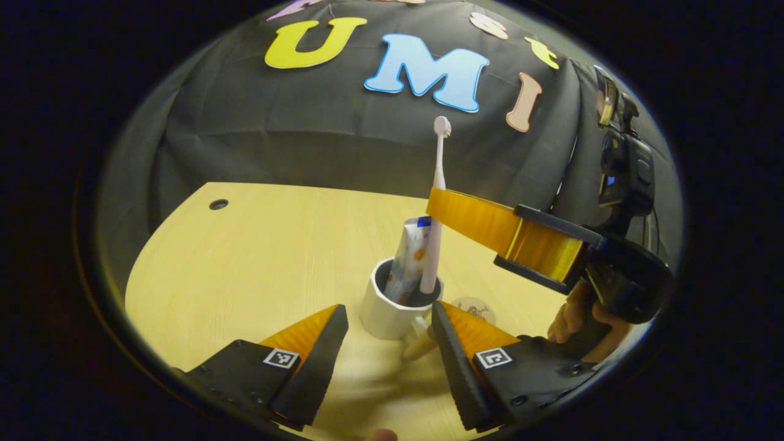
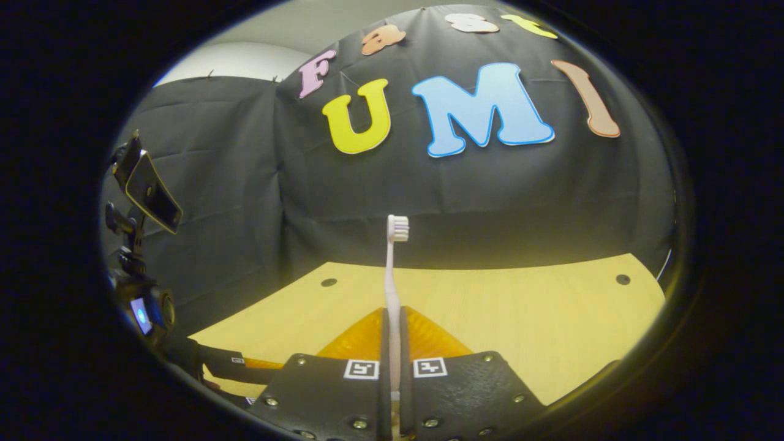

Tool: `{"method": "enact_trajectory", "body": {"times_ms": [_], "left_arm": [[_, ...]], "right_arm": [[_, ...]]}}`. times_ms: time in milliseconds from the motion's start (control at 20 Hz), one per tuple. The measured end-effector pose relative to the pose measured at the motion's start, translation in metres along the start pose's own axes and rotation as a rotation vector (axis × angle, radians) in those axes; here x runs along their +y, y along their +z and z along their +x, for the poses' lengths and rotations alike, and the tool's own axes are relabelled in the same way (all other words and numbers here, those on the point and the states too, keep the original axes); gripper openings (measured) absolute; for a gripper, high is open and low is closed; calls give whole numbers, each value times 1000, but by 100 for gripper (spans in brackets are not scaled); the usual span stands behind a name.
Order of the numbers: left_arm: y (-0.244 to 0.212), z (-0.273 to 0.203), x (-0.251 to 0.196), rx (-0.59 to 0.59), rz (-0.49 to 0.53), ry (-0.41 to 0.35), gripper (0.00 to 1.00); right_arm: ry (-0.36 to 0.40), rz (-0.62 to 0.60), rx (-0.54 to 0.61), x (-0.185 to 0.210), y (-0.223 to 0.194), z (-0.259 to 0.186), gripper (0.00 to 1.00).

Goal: Put the toothbrush and toothpaste on the desktop into the cup, then pick up the cup and place it on the coaster on the desktop.

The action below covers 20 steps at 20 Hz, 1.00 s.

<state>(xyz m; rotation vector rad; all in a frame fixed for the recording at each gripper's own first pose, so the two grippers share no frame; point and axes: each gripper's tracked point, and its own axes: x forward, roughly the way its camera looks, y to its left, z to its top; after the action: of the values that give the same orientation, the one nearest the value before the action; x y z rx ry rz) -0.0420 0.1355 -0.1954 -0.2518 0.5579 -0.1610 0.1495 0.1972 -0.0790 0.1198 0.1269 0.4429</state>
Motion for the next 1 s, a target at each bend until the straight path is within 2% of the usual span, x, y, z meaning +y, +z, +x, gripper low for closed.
{"method": "enact_trajectory", "body": {"times_ms": [150,200,250,300,350,400,500,750,1000], "left_arm": [[-2,1,-2,2,-7,1,89],[-1,1,-3,3,-8,0,89],[-2,0,-4,5,-9,-2,89],[-2,0,-6,6,-9,-3,89],[-1,1,-8,7,-8,-5,89],[-1,1,-9,8,-7,-5,89],[-3,0,-10,9,-8,-6,89],[-16,3,-2,15,-17,-7,89],[-35,21,1,42,-10,7,89]], "right_arm": [[3,-11,0,-2,1,-3,8],[-4,-16,0,-4,1,-4,19],[4,-12,2,-1,3,-7,14],[12,-9,10,-1,-1,-4,37],[9,-9,12,-2,-1,-4,48],[6,-9,13,-3,-1,-6,66],[-1,-6,8,-6,3,-8,78],[-10,17,-23,-13,21,-20,80],[-70,-1,-43,-36,37,-37,80]]}}
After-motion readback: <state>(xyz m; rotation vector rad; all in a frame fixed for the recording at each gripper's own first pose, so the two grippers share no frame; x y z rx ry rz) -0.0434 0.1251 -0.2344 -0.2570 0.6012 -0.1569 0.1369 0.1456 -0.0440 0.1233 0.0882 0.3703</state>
